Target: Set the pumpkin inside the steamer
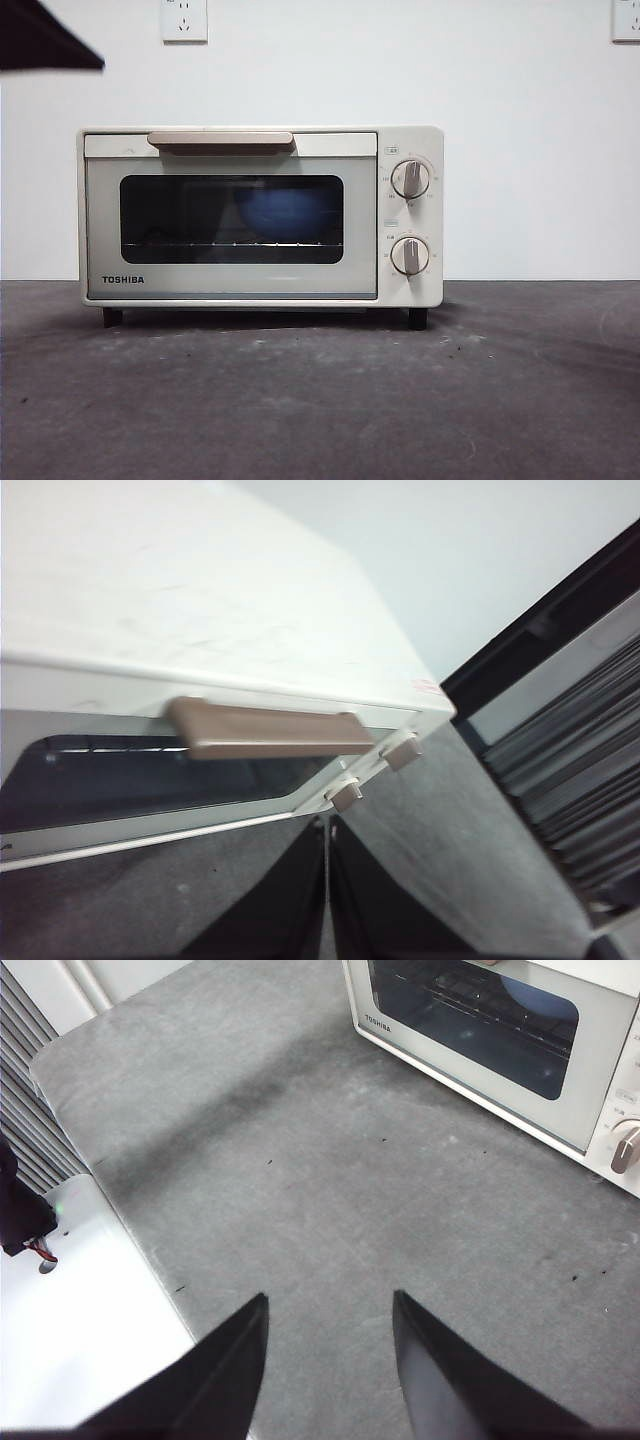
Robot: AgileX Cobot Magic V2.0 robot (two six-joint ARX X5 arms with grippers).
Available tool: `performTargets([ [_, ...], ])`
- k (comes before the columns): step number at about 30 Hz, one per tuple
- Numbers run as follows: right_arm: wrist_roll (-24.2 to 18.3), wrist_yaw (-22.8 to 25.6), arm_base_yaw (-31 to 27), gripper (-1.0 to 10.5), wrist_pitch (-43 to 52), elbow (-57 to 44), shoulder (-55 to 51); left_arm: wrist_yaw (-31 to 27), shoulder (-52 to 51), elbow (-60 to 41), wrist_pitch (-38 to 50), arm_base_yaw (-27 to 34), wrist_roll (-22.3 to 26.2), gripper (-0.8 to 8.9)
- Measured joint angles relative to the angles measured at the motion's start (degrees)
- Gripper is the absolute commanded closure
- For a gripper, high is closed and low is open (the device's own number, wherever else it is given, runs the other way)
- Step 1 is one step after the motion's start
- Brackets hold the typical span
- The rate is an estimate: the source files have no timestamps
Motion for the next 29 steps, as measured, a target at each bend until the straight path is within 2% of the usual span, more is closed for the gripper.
performTargets([
  [10,0.0,0.24,0.0,7.5,3.15,0.0,0.0,-18.01,-19.32,6.27,-30.21,-6.12,12.81,7.98],
  [14,0.02,2.36,0.0,7.5,4.85,0.0,0.0,-24.5,-24.46,8.96,-39.91,-7.5,17.79,7.99],
  [19,0.15,5.18,0.0,7.5,5.7,0.0,0.0,-25.7,-28.26,9.7,-46.8,-7.61,20.35,7.99],
  [29,0.33,6.19,0.0,7.5,5.73,0.0,0.0,-25.92,-29.68,9.7,-48.0,-7.61,20.96,7.95],
])
